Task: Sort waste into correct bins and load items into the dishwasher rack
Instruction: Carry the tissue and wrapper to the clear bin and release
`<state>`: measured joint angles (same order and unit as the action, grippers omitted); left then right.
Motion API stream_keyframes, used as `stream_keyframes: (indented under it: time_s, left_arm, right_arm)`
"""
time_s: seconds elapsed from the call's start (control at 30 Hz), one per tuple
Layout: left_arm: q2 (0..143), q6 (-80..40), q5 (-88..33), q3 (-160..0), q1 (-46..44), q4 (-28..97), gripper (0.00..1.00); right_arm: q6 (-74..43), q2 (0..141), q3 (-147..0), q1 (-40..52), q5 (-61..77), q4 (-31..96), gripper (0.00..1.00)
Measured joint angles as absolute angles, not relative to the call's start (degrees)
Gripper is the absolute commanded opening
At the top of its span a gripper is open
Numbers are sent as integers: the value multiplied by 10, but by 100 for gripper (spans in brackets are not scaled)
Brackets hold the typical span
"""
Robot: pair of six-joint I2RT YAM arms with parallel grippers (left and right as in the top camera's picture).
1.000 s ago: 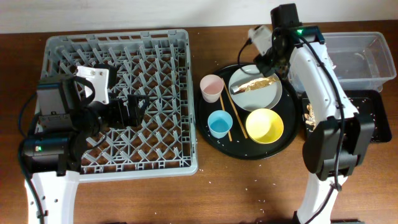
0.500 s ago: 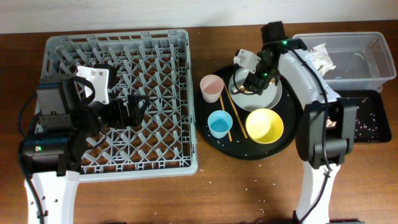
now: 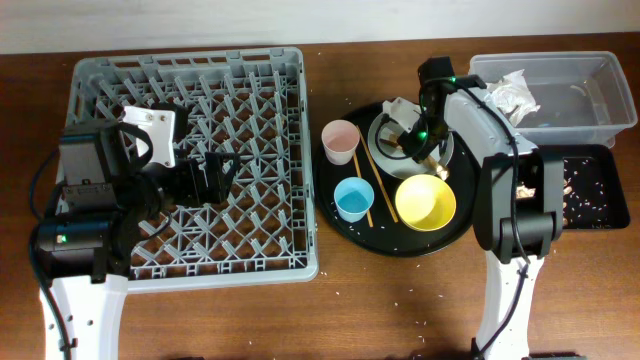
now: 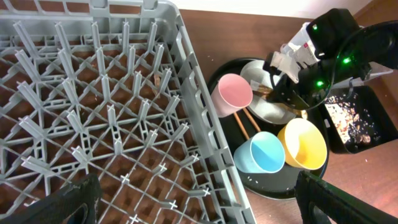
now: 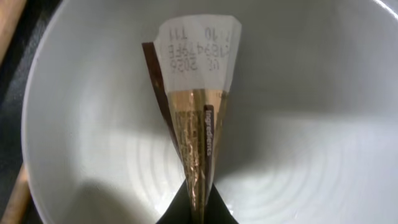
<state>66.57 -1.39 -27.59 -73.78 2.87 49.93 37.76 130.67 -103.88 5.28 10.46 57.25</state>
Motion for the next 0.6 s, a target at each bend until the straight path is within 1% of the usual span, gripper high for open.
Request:
stream_keyframes:
  time_s: [0.1,0.2,0.27,0.33,0.43,0.5,0.57,0.6]
  left_arm:
    - [665,-14,-276,-738,29,500,99]
    - [665,-14,-276,-738,29,499,99]
    - [665,-14,-276,-738,29,500,99]
    - [665,-14,-276,-738,29,500,99]
    - [665,-14,-276,-738,29,500,99]
    - [665,-14,-276,-738,29,500,99]
    - [665,-14,-276,-738,29,500,99]
    - [665,-14,-276,-738,29,500,99]
  right_arm:
    - [313,1306,-1113,52,98,650,4]
    - [219,1300,-1257,45,96,719,4]
    - [152,1293,-1339,32,96,728,4]
    - [81,1279,-1384,6,87,703,4]
    - [-46,1267,-1392,-60,35,685,4]
    - [-137,1274,-1365,-108,0,668,4]
    - [-189,1282,-1342,-128,-10,647,5]
    - [-235,1296,-1319,-143,-16,626,10]
